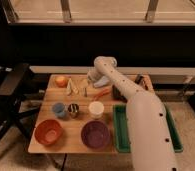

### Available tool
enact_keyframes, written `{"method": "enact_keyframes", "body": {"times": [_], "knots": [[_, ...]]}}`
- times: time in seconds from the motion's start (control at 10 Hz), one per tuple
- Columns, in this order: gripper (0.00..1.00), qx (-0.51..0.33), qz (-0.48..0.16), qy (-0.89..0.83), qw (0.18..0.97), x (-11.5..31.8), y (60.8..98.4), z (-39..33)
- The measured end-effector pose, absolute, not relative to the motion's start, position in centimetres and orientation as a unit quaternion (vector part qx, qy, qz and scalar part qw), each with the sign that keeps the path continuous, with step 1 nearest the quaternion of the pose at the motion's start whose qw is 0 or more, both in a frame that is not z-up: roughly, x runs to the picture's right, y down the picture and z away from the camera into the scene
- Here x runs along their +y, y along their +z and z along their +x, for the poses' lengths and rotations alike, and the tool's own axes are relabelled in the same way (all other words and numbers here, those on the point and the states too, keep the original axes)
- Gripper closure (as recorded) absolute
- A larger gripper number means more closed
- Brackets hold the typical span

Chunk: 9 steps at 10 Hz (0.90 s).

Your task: Place fork in purple bowl

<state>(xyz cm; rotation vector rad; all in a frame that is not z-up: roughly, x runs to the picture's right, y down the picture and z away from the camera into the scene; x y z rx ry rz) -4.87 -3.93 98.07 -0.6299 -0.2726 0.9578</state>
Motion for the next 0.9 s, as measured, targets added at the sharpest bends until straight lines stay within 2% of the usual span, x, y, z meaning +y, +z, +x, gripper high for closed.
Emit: {"method": "enact_keyframes", "body": {"times": [0.9], "knots": [[0.35, -0.107, -0.26, 0.464, 0.84, -3.1, 101.3, -7.2]]}}
